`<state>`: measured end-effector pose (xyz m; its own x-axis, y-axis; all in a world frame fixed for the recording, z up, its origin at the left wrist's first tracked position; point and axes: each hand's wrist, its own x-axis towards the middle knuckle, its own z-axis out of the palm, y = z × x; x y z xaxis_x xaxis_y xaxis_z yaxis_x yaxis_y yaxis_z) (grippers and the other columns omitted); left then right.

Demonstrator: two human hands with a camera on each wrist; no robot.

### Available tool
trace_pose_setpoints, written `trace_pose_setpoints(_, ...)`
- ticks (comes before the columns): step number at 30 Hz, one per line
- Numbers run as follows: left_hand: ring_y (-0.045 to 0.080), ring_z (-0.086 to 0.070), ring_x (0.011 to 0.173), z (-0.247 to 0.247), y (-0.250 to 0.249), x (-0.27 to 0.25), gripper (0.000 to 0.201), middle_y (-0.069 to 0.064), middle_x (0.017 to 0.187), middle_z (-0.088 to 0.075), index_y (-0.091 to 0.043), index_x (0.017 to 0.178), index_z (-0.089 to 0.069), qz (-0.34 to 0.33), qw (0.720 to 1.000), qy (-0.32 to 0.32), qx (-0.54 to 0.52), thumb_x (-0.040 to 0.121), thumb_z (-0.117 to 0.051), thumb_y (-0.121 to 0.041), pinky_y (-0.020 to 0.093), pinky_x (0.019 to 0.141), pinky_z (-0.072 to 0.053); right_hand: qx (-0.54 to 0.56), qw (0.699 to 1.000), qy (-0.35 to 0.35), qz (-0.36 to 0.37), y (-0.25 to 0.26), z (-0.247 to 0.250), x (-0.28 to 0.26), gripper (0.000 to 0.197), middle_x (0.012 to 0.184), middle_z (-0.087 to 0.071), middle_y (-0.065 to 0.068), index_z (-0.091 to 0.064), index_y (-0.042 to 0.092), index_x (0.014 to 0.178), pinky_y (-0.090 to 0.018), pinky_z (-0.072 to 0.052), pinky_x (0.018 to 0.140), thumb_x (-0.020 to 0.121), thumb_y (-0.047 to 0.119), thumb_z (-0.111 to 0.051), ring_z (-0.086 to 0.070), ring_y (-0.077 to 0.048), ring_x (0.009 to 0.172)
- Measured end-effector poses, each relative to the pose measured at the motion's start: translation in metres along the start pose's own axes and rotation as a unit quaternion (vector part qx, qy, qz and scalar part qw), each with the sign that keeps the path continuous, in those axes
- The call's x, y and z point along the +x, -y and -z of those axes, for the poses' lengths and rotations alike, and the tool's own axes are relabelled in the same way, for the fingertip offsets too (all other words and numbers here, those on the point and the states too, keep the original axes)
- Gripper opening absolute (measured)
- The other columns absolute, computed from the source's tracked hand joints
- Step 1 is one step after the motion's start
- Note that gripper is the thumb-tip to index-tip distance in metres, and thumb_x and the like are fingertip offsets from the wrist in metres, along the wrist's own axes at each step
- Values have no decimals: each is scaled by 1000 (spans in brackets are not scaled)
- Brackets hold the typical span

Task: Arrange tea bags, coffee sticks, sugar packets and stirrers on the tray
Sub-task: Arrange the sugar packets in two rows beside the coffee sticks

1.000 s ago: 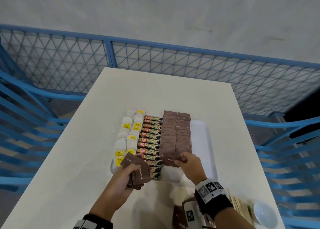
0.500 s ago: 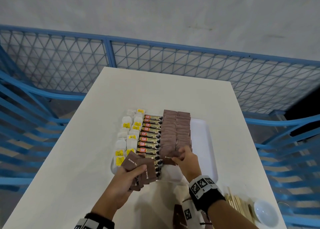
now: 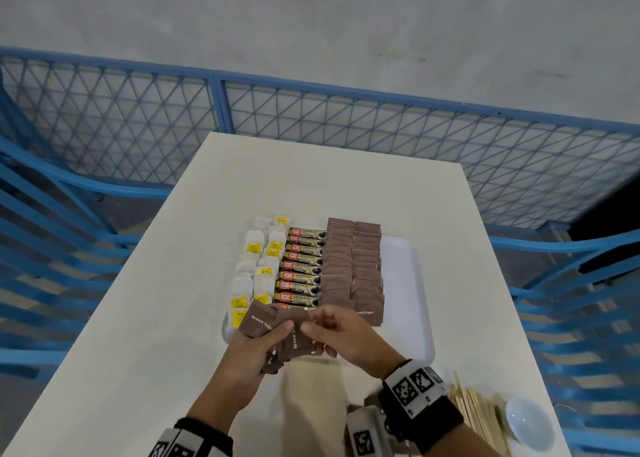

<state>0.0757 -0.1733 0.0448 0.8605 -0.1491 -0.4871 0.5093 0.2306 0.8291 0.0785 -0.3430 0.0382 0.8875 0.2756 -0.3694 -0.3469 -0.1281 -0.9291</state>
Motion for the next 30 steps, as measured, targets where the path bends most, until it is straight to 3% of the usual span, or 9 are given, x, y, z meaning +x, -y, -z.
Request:
trace_pose_setpoints(3,23,-62,64,1,1,0,17,15,80,-69,-8,100,-65,3,1000,5,4,82,-64,-9,25,54,-38,62,998,12,8,3,-1,-1,12,70,-57,-3,-53,9,91,-18,-43,49,87,-2,-58,-55,-9,54)
trace_pose_setpoints(5,19,-55,52,2,1,-1,17,11,72,-67,-9,99,-63,7,1000,16,15,82,-65,-10,22,47,-34,100,995,7,2,4,-1,-1,15,69,-59,-8,-49,7,88,-21,-47,53,88,-7,-53,-58,-12,55)
trace_pose_setpoints(9,18,-51,49,3,2,-1,22,10,66,-64,-9,96,-60,13,999,25,37,78,-68,-1,21,44,-34,140,990,-2,-16,4,0,-6,17,77,-62,-12,-44,6,92,-22,-52,57,89,-10,-48,-64,-16,60)
trace_pose_setpoints(12,20,-50,51,3,4,0,24,8,63,-63,-11,93,-60,18,998,14,51,75,-70,1,22,44,-34,82,997,5,-6,5,3,-11,17,85,-63,-8,-46,4,102,-23,-51,56,89,-6,-51,-63,-17,65)
trace_pose_setpoints(15,22,-48,51,3,5,1,23,10,62,-61,-9,94,-60,24,998,21,48,75,-70,1,20,45,-32,4,1000,-11,9,4,9,-12,7,79,-60,-4,-50,5,93,-21,-47,55,90,3,-56,-56,-11,65)
trace_pose_setpoints(18,26,-53,54,2,5,2,13,13,66,-62,-11,91,-60,27,999,7,30,84,-61,0,22,47,-32,-16,997,-73,13,-2,19,-11,9,70,-54,0,-53,7,83,-20,-45,56,88,5,-59,-50,-9,60)
trace_pose_setpoints(23,33,-59,75,2,5,5,16,14,83,-69,-13,95,-63,43,998,-11,-39,89,-53,-3,29,56,-37,4,981,-191,-30,-19,45,-5,8,80,-64,-6,-56,7,92,-22,-49,61,87,2,-59,-58,-16,69)
trace_pose_setpoints(27,34,-61,79,0,1,4,24,10,78,-71,-12,92,-63,38,996,-10,-84,90,-43,1,35,66,-40,-137,958,-236,-85,-43,56,3,12,82,-64,-12,-57,5,85,-29,-44,66,80,11,-67,-54,-20,71)
trace_pose_setpoints(30,35,-61,78,1,2,3,28,10,77,-72,-14,96,-64,33,998,-6,-55,91,-41,1,33,62,-37,-219,943,-232,-90,-50,52,4,11,75,-60,1,-59,11,77,-12,-37,59,79,14,-69,-51,-12,70)
